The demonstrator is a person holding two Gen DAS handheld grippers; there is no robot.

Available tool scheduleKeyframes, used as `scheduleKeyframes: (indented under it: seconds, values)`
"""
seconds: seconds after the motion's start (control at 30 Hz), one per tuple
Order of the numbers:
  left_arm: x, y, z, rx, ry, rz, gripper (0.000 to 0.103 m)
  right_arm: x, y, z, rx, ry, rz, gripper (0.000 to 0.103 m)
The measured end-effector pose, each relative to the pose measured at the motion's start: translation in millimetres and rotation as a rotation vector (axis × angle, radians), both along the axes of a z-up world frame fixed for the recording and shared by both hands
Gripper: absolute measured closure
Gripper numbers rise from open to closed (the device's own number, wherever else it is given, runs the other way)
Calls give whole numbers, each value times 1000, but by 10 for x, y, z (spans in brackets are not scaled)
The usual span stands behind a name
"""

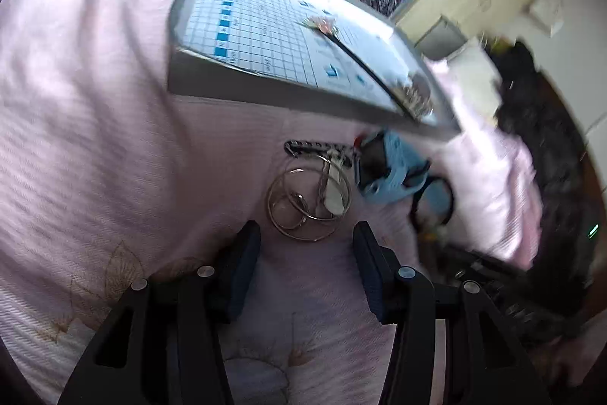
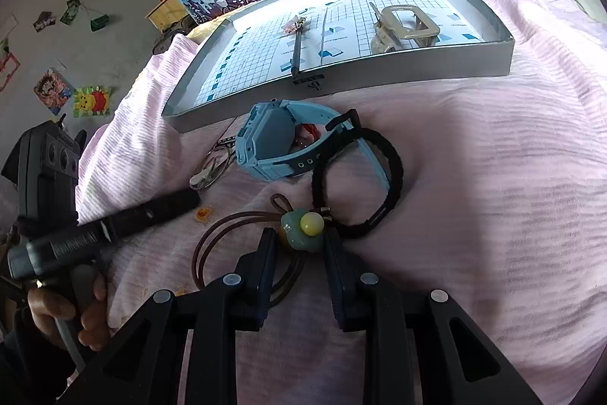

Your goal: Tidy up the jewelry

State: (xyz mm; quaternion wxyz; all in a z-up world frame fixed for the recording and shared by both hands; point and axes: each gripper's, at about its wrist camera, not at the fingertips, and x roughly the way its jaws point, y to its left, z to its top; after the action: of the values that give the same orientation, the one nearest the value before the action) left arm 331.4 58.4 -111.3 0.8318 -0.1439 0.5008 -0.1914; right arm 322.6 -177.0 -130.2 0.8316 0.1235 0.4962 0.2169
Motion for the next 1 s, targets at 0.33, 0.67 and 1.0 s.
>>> scheduleKeyframes:
  seconds: [0.33, 0.67, 1.0]
  values:
    - [-103, -61, -18, 68, -64, 32, 89, -10, 27, 6, 22, -24, 12, 80]
    - [-321, -88, 131, 101, -123, 12, 101, -117, 46, 178, 55, -62, 30, 80]
    - [110, -159, 155, 177, -122, 41, 68, 44, -37, 36, 56, -39, -20, 80]
